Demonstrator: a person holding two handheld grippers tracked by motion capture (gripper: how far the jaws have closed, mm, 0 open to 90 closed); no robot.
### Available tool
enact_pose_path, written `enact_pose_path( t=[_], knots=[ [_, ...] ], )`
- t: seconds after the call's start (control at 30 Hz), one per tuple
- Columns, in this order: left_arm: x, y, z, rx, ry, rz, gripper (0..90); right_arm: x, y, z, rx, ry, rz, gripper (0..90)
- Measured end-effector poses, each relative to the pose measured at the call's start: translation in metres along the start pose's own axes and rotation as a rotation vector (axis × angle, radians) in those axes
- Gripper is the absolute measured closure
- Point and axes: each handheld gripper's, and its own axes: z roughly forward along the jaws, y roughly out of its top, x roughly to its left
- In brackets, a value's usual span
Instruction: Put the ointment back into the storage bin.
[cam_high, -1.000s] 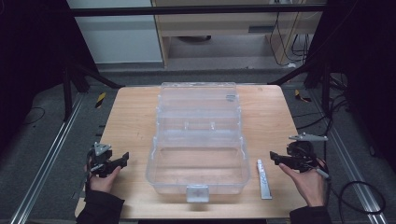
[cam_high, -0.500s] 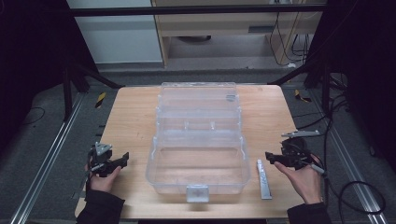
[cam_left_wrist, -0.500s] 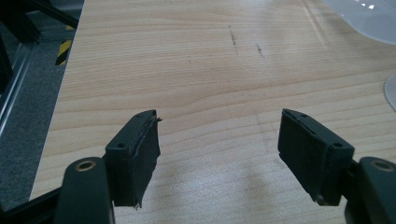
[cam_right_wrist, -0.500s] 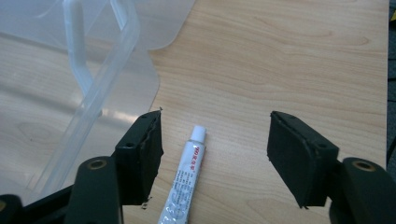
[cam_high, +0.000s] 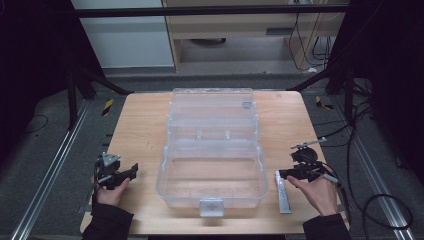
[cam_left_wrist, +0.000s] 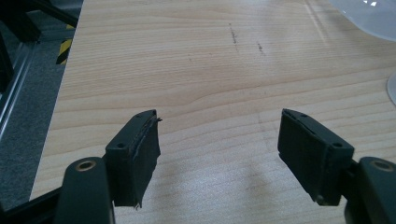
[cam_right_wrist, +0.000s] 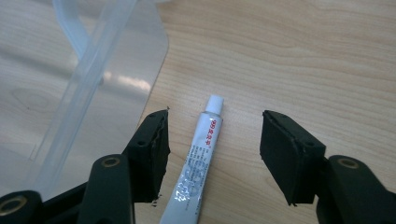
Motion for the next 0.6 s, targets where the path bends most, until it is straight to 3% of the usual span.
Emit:
enact_pose_path(
  t=[0.6],
  knots=[
    [0.001, 0.000, 0.001, 0.007, -0.004, 0.001, 28.9, 0.004, -0.002, 0.026, 0.139, -0.009, 0.000, 48.0]
  ],
)
